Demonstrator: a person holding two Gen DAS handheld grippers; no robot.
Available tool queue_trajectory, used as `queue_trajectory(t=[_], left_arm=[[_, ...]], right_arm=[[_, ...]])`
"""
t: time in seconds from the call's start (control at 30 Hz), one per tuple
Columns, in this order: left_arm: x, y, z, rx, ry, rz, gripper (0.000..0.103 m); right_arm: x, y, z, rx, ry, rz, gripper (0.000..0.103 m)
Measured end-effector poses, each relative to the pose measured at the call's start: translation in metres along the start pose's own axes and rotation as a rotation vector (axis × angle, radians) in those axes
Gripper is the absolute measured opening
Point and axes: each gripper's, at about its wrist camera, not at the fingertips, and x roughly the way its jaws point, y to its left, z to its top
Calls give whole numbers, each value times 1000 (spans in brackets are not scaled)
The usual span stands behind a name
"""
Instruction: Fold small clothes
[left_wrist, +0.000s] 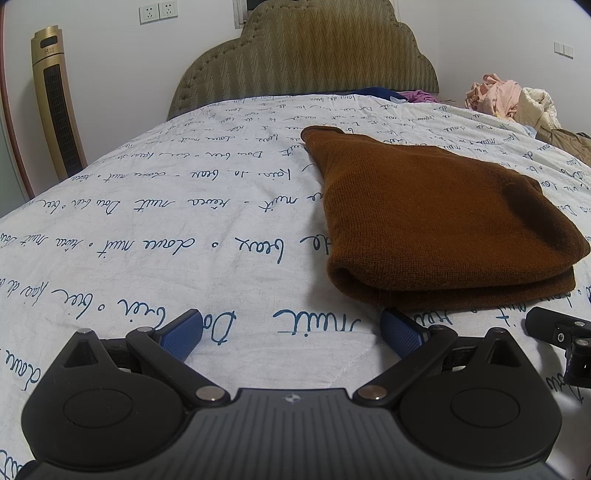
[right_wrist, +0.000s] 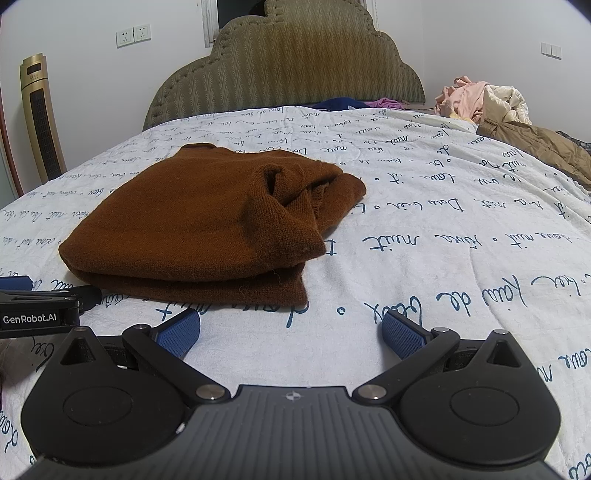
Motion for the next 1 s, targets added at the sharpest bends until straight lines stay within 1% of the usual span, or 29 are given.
queue_trajectory(t=[0.37, 0.67, 0.87, 1.0], left_arm=[[0, 0, 0, 0, 0, 0, 103], [0, 0, 0, 0, -1, 0, 103], [-5, 1, -3, 4, -28, 5, 103], [-6, 1, -2, 10, -20, 7, 103]], right_arm=[[0, 0, 0, 0, -1, 0, 103], [-3, -2, 0, 15, -20, 10, 103], [-5, -3, -1, 23, -30, 12, 103], [-6, -2, -1, 18, -28, 12, 103]])
